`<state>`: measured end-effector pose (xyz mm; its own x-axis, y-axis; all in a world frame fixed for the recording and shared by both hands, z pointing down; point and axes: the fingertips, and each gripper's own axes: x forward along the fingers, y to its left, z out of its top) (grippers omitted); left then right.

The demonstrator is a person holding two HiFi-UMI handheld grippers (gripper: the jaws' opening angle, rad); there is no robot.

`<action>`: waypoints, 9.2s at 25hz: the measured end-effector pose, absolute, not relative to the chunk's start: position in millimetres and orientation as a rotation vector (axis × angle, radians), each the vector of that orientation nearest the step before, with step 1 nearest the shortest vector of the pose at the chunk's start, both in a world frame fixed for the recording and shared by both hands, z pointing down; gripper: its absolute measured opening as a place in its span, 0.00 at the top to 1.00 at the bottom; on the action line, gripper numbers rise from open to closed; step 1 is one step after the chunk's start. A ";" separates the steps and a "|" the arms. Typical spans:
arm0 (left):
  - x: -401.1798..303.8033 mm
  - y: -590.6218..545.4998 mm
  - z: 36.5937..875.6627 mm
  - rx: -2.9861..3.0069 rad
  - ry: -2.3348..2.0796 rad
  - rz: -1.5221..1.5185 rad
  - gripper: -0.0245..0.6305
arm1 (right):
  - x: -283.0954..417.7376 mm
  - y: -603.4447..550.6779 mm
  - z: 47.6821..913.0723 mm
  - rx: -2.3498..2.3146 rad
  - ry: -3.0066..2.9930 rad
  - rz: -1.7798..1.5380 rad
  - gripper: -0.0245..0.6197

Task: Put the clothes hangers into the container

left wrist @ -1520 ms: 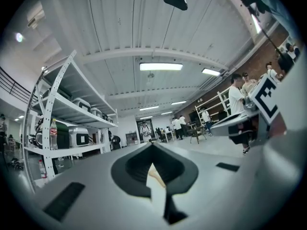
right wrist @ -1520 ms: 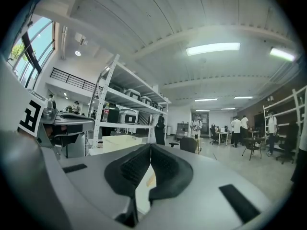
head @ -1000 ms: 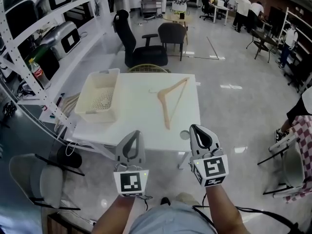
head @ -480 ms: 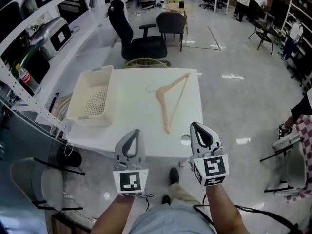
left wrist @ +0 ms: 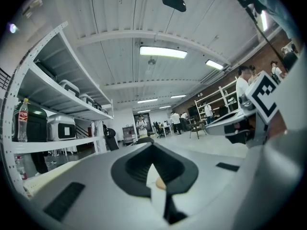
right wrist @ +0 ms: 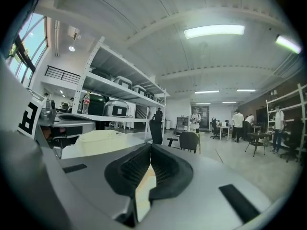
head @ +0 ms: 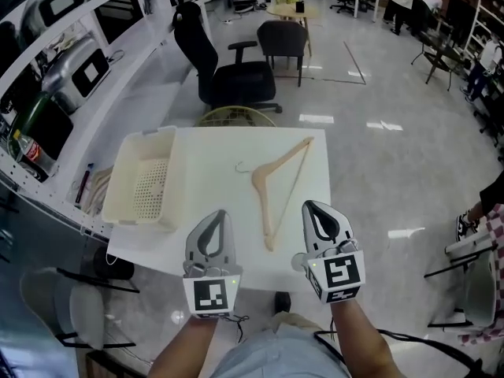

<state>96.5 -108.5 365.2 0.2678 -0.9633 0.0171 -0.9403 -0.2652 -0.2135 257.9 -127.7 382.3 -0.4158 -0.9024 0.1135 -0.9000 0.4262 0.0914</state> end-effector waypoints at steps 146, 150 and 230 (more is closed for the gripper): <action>-56.8 -165.2 364.1 -2.161 2.078 -0.171 0.95 | 71.6 -225.8 453.5 1.095 -2.435 0.503 0.82; -93.7 -181.5 365.8 -2.225 1.980 -0.168 0.94 | 37.5 -236.5 451.6 1.180 -2.398 0.528 0.82; -376.1 -276.6 367.9 -2.417 1.825 -0.133 0.95 | -279.4 -301.8 514.7 1.143 -2.265 0.750 0.82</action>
